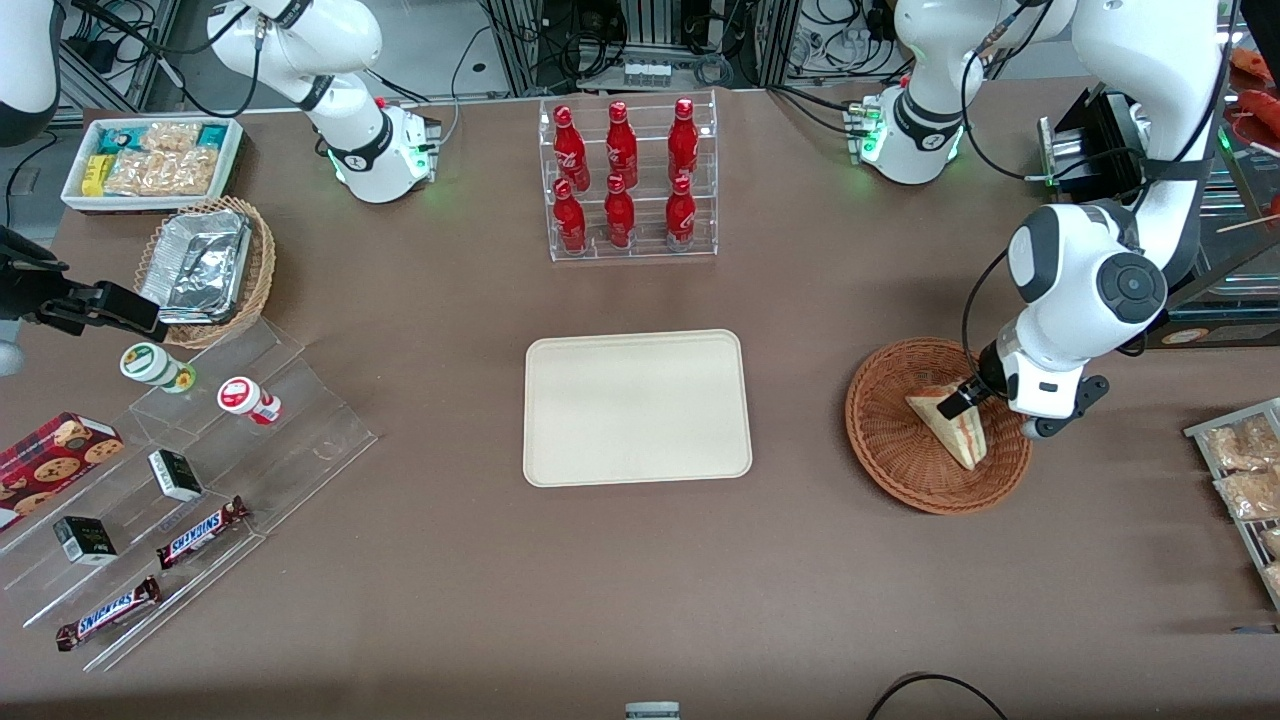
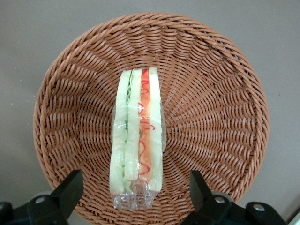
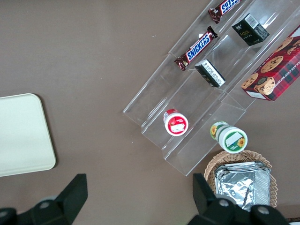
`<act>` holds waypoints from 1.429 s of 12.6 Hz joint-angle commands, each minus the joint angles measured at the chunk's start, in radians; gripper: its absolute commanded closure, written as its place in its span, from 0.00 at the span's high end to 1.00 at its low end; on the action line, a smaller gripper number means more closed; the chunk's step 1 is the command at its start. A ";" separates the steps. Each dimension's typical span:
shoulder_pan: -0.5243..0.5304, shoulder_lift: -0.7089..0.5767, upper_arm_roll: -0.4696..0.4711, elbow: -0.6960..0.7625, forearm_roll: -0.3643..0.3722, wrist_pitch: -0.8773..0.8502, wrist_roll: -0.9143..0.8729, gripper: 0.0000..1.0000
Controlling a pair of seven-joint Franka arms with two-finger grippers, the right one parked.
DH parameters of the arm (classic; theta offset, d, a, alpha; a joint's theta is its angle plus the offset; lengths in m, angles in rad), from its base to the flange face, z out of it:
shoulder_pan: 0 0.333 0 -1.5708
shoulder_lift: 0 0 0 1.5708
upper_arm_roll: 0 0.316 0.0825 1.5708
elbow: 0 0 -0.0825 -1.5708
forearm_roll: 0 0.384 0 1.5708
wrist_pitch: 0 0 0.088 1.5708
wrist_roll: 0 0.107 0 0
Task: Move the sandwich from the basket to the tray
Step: 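Lower the left gripper onto the wrapped sandwich and close on it, then lift the sandwich with the left gripper and carry it over the tray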
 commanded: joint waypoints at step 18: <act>-0.024 0.094 0.001 0.098 0.082 -0.063 -0.012 0.00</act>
